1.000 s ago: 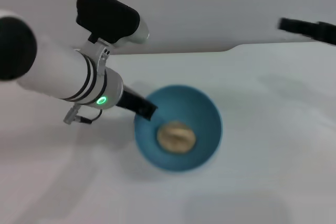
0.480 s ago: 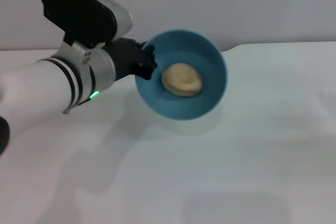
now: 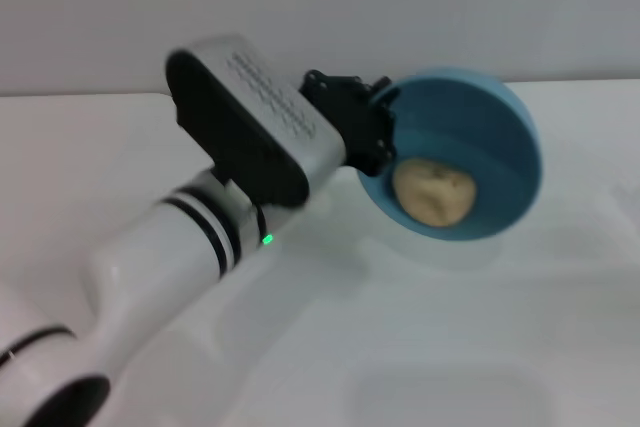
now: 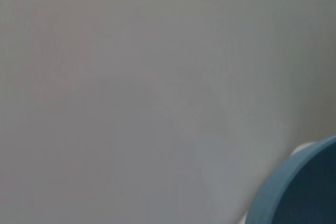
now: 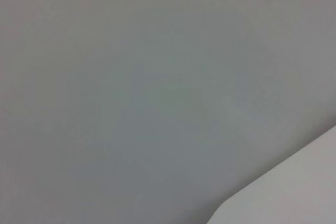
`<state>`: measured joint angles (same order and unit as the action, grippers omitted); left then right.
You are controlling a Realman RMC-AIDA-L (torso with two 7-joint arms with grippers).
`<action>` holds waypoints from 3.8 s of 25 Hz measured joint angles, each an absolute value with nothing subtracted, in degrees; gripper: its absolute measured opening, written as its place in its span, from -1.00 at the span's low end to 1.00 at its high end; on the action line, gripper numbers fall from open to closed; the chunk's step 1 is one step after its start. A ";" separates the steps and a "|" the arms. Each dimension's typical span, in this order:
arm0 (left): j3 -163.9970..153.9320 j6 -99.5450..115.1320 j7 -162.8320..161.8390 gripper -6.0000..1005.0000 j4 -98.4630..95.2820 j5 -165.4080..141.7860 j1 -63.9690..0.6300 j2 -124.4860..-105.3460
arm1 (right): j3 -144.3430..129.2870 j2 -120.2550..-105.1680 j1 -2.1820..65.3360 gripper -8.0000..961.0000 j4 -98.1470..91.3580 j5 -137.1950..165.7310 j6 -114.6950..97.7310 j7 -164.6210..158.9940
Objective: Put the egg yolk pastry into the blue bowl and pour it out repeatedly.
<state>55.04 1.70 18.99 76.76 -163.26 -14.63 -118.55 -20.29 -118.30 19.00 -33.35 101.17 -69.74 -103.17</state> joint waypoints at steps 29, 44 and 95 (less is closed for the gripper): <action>28.81 65.94 49.16 -0.99 47.89 -129.65 -26.33 -119.09 | -19.35 -118.31 19.41 -0.25 -31.37 101.14 -68.55 -103.17; 28.08 74.15 51.10 -0.99 47.68 -126.54 -26.20 -119.09 | -19.33 -118.39 19.23 -0.25 -31.11 98.27 -69.13 -103.19; 115.14 -64.72 25.56 -0.99 62.37 -145.30 -35.58 -117.35 | -59.90 -117.50 41.40 -0.25 -34.10 125.04 -70.58 -112.84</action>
